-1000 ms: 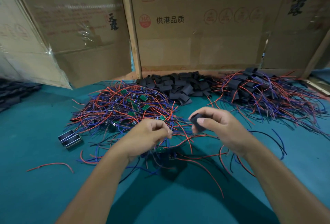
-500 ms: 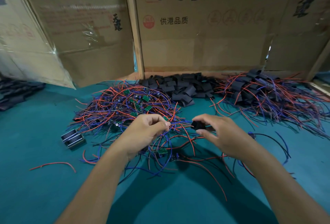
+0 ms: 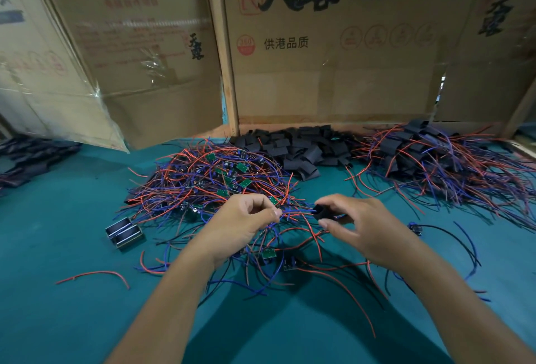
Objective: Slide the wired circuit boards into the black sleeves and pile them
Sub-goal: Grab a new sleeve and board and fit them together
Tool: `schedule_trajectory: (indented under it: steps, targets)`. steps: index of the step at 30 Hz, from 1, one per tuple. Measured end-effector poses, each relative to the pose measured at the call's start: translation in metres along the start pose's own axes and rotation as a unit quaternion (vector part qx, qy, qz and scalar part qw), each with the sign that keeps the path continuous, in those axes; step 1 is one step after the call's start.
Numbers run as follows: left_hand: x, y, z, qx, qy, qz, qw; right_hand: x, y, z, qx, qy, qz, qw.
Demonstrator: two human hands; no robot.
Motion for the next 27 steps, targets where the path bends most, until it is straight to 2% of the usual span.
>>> schedule_trajectory:
  steps: [6, 11, 15, 17, 20, 22, 27]
  targets:
    - [-0.013, -0.001, -0.002, -0.002, 0.031, 0.01, 0.999, -0.02, -0.003, 0.018, 0.063, -0.024, 0.012, 0.998]
    - [-0.025, -0.002, -0.003, 0.004, 0.014, 0.037, 0.999, -0.034, -0.002, 0.018, 0.035, 0.022, 0.007, 0.999]
    - [0.001, -0.001, -0.005, -0.028, 0.117, 0.011, 0.993, -0.038, -0.003, 0.01, 0.006, 0.028, 0.015, 0.999]
    - [0.017, -0.006, 0.005, -0.008, 0.207, 0.042, 0.977, -0.041, -0.003, 0.009, 0.003, 0.029, 0.026, 0.999]
    - [0.026, -0.014, 0.025, 0.064, 0.326, 0.107, 0.937, -0.044, -0.004, 0.007, 0.009, 0.022, 0.038, 0.999]
    - [0.021, -0.015, 0.032, 0.087, 0.36, 0.13, 0.92, -0.045, -0.004, 0.007, 0.018, 0.014, 0.043, 0.999]
    - [0.012, -0.01, 0.036, 0.075, 0.374, 0.144, 0.913, -0.047, -0.007, 0.012, 0.04, -0.019, 0.057, 0.997]
Point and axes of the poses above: each hand's wrist, its own y-axis towards the middle knuckle, its own x-axis out of the back of the hand, z = x × y, the point moved 7 cm from there along y, towards the middle knuckle, and after that the axes turned 5 degrees about -z, right-handed, at the moved point
